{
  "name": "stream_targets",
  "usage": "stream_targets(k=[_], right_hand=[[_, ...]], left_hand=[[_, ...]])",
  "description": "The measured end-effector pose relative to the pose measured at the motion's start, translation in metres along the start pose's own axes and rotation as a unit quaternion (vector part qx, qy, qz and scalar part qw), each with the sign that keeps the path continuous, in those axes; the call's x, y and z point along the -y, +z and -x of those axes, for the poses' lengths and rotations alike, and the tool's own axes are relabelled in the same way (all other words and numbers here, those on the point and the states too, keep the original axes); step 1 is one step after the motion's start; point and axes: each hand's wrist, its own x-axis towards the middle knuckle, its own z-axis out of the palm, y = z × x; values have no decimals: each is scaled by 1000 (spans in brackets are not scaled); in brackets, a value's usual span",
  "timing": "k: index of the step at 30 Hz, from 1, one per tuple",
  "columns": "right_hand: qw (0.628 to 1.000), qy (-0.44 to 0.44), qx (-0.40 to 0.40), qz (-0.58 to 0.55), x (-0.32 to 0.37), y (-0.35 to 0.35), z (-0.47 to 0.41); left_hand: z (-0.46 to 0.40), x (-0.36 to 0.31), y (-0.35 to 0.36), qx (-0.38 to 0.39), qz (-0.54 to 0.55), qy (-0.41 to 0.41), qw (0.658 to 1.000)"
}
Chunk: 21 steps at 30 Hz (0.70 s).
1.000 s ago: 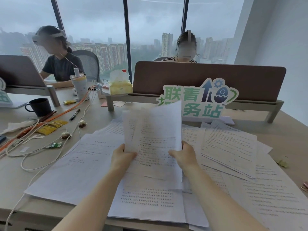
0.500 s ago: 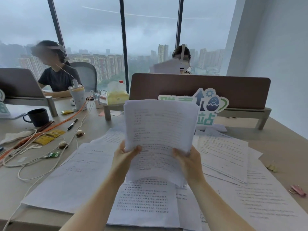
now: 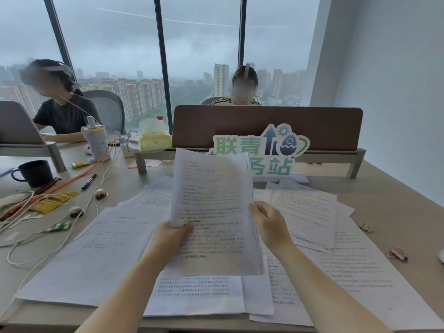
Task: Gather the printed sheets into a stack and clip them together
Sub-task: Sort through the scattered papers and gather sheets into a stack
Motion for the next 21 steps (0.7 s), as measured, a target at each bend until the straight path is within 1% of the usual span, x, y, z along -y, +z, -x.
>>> stream_targets(k=[2,3,6,8,10,15,16,18,21], right_hand=[[991,32,14,132,-17,-12,-5],[977,55,29,206,-25,-20,-8],[915,110,107,374,-43,-43,-16],[874,140,154,440,-49,-55,-25],[841,165,187,480,-50,-66,-32],[758,183,261,569,-49,-79,-47],[751,191,274,570,-49,-78,-49],[751,203,289,558,-50,-75,-52],[747,188,288,568,-53,-70,-54]], left_hand=[[2,6,1,1,-24,-21,999],[3,9,1,1,-38,-30,999],[3,18,4,26,-59,-62,996],[3,22,6,37,-77,-70,994],[3,23,7,43,-83,-77,993],[7,27,10,63,-105,-91,988],[8,28,11,63,-108,-92,988],[8,31,10,66,-109,-94,987],[6,33,8,78,-115,-97,985]])
